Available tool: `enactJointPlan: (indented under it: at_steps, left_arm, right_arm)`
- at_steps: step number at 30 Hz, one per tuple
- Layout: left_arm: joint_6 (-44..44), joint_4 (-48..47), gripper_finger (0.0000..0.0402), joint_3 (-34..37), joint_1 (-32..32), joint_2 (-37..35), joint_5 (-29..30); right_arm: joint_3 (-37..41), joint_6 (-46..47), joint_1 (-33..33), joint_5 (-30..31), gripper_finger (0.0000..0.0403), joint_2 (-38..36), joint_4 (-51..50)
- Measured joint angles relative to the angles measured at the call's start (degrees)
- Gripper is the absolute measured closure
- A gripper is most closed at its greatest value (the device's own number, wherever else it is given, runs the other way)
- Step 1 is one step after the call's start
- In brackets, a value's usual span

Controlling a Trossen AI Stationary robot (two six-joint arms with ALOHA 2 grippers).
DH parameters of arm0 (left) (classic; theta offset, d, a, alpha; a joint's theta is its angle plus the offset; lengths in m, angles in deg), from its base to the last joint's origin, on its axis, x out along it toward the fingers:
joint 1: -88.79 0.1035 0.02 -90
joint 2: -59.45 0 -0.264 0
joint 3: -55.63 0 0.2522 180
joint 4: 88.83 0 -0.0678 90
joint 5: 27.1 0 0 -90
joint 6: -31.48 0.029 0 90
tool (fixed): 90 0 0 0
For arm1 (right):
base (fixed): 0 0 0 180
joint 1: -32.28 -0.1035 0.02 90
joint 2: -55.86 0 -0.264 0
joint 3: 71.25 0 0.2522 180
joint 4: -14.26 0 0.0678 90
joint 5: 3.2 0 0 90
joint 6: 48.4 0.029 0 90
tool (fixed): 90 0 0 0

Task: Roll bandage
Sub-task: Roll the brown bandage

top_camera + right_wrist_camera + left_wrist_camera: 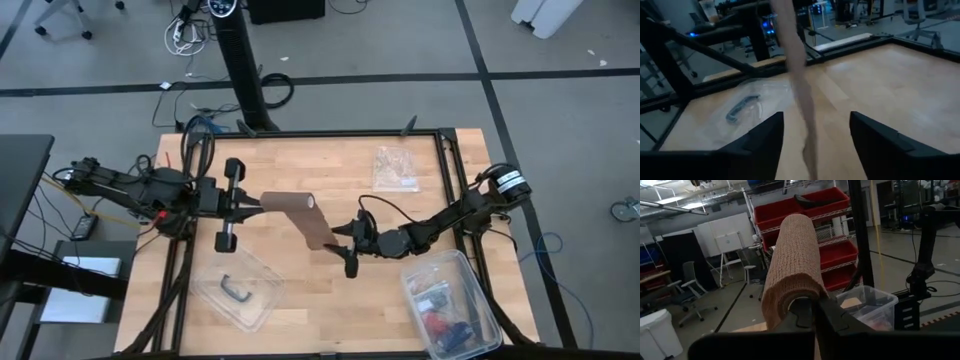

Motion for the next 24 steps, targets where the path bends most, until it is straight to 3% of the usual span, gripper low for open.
enactJointPlan:
  at_steps: [4, 9, 11, 24]
  left_arm:
    - [0.17, 0.55, 0.0401, 0.00, 0.03, 0.00, 0.21]
    - [0.20, 1.31, 0.0401, 0.00, 0.30, 0.00, 0.37]
    - [0.36, 1.75, 0.0401, 0.00, 0.30, 0.02, 0.41]
    - [2.64, 1.69, 0.0401, -0.28, 0.32, -1.82, 2.10]
  right_arm:
    - [0.02, 0.26, -0.02, -0.34, 0.0236, 1.20, 0.12]
    - [-0.05, 0.71, -0.04, -1.32, 0.0359, 2.68, -0.42]
    - [-0.04, 0.69, -0.04, -1.45, 0.0390, 3.31, -0.42]
    - [0.00, 8.24, -2.47, -4.51, 0.0401, 6.57, -4.01]
